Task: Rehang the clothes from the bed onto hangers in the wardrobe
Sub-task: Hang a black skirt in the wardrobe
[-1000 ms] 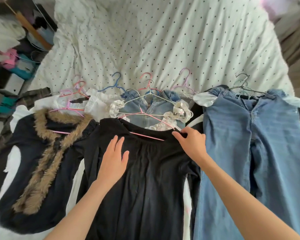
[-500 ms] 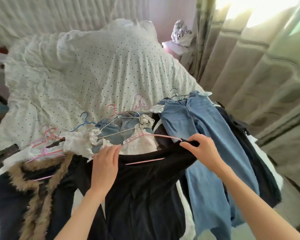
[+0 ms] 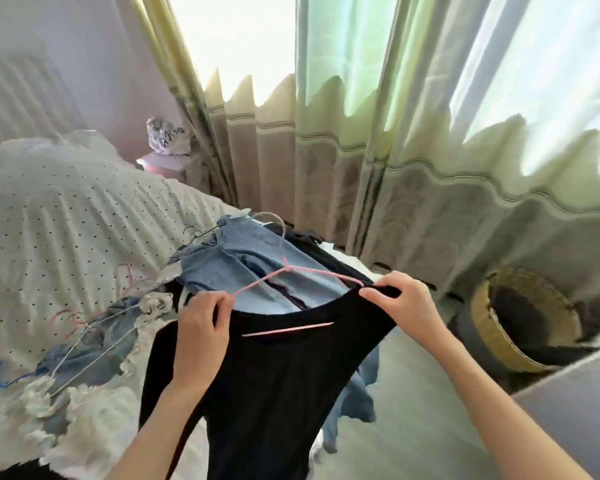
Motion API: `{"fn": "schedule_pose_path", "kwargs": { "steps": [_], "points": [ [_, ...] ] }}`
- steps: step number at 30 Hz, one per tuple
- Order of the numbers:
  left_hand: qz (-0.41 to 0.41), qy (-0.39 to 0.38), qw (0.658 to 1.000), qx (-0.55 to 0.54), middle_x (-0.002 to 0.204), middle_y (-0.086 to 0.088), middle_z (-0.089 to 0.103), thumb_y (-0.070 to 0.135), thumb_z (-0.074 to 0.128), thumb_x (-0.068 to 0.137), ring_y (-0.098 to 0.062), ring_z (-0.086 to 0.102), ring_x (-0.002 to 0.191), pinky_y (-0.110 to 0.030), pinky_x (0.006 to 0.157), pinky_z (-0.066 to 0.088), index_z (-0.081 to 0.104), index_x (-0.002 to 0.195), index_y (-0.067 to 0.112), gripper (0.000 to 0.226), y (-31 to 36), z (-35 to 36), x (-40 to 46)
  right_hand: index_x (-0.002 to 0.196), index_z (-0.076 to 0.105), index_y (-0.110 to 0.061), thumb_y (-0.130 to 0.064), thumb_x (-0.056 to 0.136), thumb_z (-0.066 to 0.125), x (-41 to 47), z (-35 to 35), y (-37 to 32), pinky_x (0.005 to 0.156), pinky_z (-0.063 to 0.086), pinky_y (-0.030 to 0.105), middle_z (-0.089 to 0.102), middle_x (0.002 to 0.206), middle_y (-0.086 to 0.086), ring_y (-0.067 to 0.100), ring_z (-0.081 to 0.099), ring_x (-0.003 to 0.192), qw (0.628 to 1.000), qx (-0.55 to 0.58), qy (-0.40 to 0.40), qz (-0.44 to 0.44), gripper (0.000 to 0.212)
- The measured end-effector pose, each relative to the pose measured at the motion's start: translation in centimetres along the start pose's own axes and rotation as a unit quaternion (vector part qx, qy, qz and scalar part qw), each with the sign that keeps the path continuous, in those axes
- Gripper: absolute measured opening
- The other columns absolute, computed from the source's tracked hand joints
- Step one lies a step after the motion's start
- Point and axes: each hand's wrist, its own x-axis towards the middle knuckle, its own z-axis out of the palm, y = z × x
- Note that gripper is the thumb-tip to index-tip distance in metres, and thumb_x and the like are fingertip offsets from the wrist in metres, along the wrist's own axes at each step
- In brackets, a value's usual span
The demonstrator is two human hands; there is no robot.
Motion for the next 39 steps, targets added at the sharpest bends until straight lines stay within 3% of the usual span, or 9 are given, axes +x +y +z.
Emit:
{"fn": "schedule_pose_path", "kwargs": {
  "steps": [3, 5, 9, 14, 19, 23, 29, 33, 39],
  "points": [
    [0.062, -0.03, 0.997, -0.026, 0.079, -0.002, 0.058, 0.019, 0.053, 0.089, -0.016, 0.052, 0.074, -0.032, 0.077, 0.038, 0.061, 0.087, 0.006, 0.015, 4.5, 3.0, 1.0, 0.077, 0.067, -0.021, -0.028, 0.076, 0.074, -3.0, -4.9, 2.7, 0.07, 0.042, 0.022, 0.062, 0.076, -0.006, 0.012, 0.058, 0.077, 0.997, 0.003, 0.056, 0.052, 0.01],
    [0.097, -0.051, 0.993, -0.044, 0.081, -0.001, 0.06, 0.025, 0.05, 0.088, -0.012, 0.05, 0.077, -0.026, 0.078, 0.034, 0.062, 0.088, 0.008, 0.021, 7.8, 5.1, 1.4, 0.078, 0.068, -0.017, -0.027, 0.076, 0.075, -5.2, -8.0, 4.5, 0.069, 0.042, 0.017, 0.063, 0.076, -0.006, 0.01, 0.058, 0.076, 0.993, 0.002, 0.088, 0.083, 0.012],
    [0.158, -0.064, 0.982, -0.079, 0.083, 0.001, 0.062, 0.014, 0.061, 0.087, -0.006, 0.047, 0.08, -0.021, 0.079, 0.031, 0.063, 0.087, 0.008, 0.006, 15.2, 9.3, 1.3, 0.078, 0.069, -0.015, -0.025, 0.076, 0.075, -9.1, -14.4, 7.9, 0.066, 0.039, 0.007, 0.062, 0.073, -0.01, 0.005, 0.058, 0.074, 0.98, -0.017, 0.158, 0.121, 0.012],
    [0.177, -0.097, 0.97, -0.134, 0.084, 0.01, 0.058, 0.014, 0.063, 0.086, 0.003, 0.041, 0.08, -0.019, 0.079, 0.031, 0.064, 0.087, 0.01, 0.004, 23.7, 14.2, -0.3, 0.072, 0.065, -0.019, -0.029, 0.075, 0.075, -12.7, -22.2, 11.3, 0.064, 0.038, 0.017, 0.06, 0.072, -0.014, 0.008, 0.056, 0.072, 0.954, -0.067, 0.245, 0.161, 0.015],
    [0.196, -0.152, 0.951, -0.186, 0.082, 0.01, 0.059, 0.018, 0.06, 0.088, -0.009, 0.051, 0.077, -0.03, 0.079, 0.039, 0.063, 0.087, 0.013, 0.006, 30.9, 19.4, -2.8, 0.071, 0.063, -0.021, -0.034, 0.076, 0.074, -17.0, -28.6, 14.0, 0.063, 0.037, 0.022, 0.06, 0.073, -0.01, 0.011, 0.054, 0.072, 0.911, -0.153, 0.319, 0.211, 0.018],
    [0.218, -0.203, 0.925, -0.236, 0.079, 0.007, 0.06, 0.017, 0.06, 0.088, -0.006, 0.048, 0.071, -0.028, 0.077, 0.037, 0.061, 0.087, 0.015, 0.003, 36.5, 23.1, -5.8, 0.067, 0.062, -0.021, -0.034, 0.076, 0.073, -21.5, -32.8, 15.6, 0.068, 0.04, 0.027, 0.059, 0.071, -0.01, 0.012, 0.056, 0.072, 0.876, -0.165, 0.362, 0.272, 0.02],
    [0.276, -0.314, 0.859, -0.296, 0.079, 0.004, 0.061, 0.016, 0.06, 0.088, -0.017, 0.055, 0.073, -0.034, 0.074, 0.042, 0.058, 0.086, 0.015, 0.003, 43.9, 29.1, -9.6, 0.076, 0.069, -0.023, -0.039, 0.077, 0.071, -28.6, -36.8, 16.4, 0.071, 0.042, 0.027, 0.059, 0.073, -0.011, 0.009, 0.056, 0.075, 0.81, -0.188, 0.416, 0.368, 0.016],
    [0.281, -0.383, 0.811, -0.341, 0.076, 0.005, 0.06, 0.016, 0.059, 0.089, -0.016, 0.055, 0.071, -0.041, 0.077, 0.045, 0.056, 0.084, 0.016, 0.006, 48.6, 32.4, -11.9, 0.083, 0.073, -0.021, -0.045, 0.08, 0.065, -32.1, -38.3, 15.6, 0.072, 0.046, 0.032, 0.06, 0.076, -0.006, 0.013, 0.058, 0.076, 0.764, -0.228, 0.42, 0.434, 0.026],
    [0.351, -0.498, 0.71, -0.352, 0.082, -0.001, 0.061, 0.021, 0.056, 0.091, -0.019, 0.056, 0.077, -0.032, 0.071, 0.042, 0.055, 0.088, 0.015, 0.006, 55.6, 36.7, -14.7, 0.059, 0.046, -0.026, -0.042, 0.09, 0.053, -35.0, -38.7, 13.0, 0.054, 0.031, 0.018, 0.049, 0.059, -0.007, 0.006, 0.047, 0.059, 0.698, -0.238, 0.38, 0.559, 0.036]
  ]
}}
